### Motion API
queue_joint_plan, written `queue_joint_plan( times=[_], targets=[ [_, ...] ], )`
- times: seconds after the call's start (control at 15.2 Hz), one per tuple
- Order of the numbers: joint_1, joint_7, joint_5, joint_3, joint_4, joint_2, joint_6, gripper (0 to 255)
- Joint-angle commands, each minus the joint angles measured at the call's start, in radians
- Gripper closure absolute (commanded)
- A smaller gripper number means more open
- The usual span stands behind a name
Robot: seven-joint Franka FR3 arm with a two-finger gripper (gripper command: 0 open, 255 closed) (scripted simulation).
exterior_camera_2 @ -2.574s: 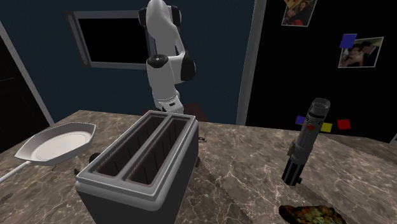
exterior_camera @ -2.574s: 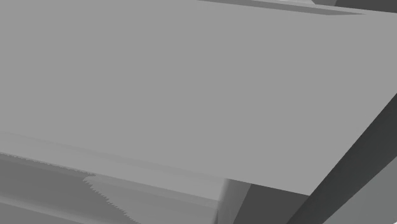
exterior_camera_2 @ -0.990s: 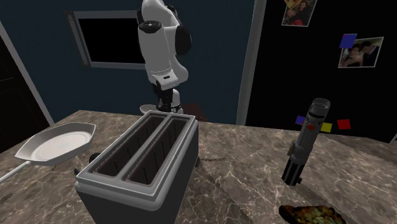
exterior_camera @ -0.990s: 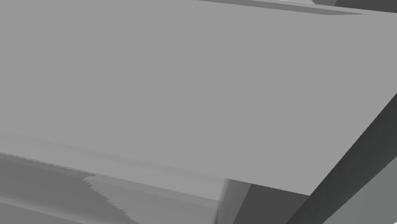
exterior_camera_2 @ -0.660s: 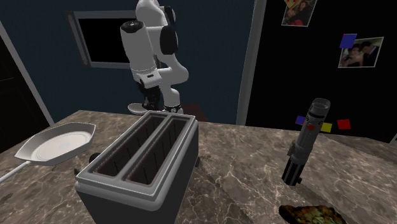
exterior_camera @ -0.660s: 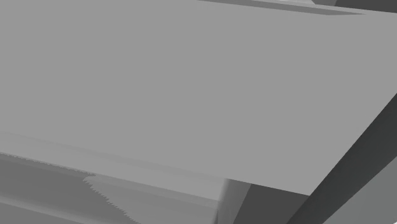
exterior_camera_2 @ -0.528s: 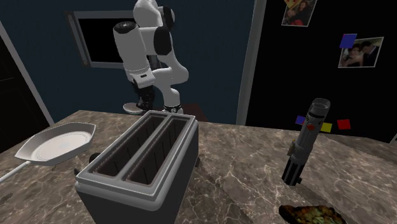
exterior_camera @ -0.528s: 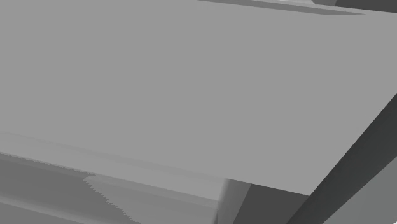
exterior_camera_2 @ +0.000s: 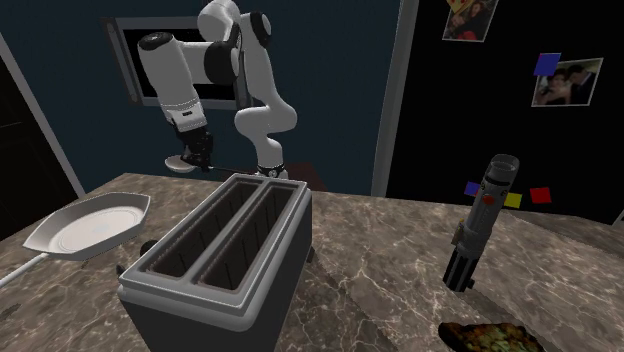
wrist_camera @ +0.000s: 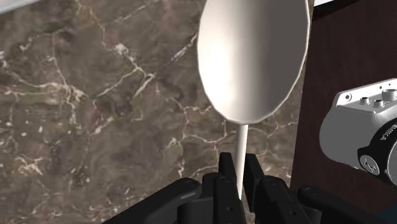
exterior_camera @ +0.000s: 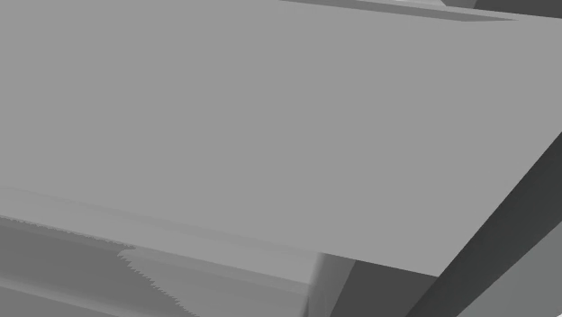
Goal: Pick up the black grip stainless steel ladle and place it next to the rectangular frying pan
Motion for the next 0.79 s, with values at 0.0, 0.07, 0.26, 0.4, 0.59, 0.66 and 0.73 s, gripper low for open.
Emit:
queue_joint_plan(
  times=[0.0,0.07,0.26,0.4,0.59,0.66,0.73],
  targets=[
    [-0.023,-0.049,-0.028,-0.036,0.007,-0.001,-0.001,255],
    [-0.034,-0.072,-0.042,-0.054,0.011,-0.003,-0.003,255],
    [-0.064,-0.144,-0.078,-0.108,0.031,0.001,-0.004,255],
    [-0.081,-0.194,-0.099,-0.146,0.049,0.009,-0.003,255],
    [-0.099,-0.272,-0.123,-0.209,0.084,0.032,0.002,255],
    [-0.104,-0.299,-0.129,-0.232,0.098,0.043,0.005,255],
    [-0.107,-0.327,-0.134,-0.255,0.113,0.055,0.009,255]
  ],
)
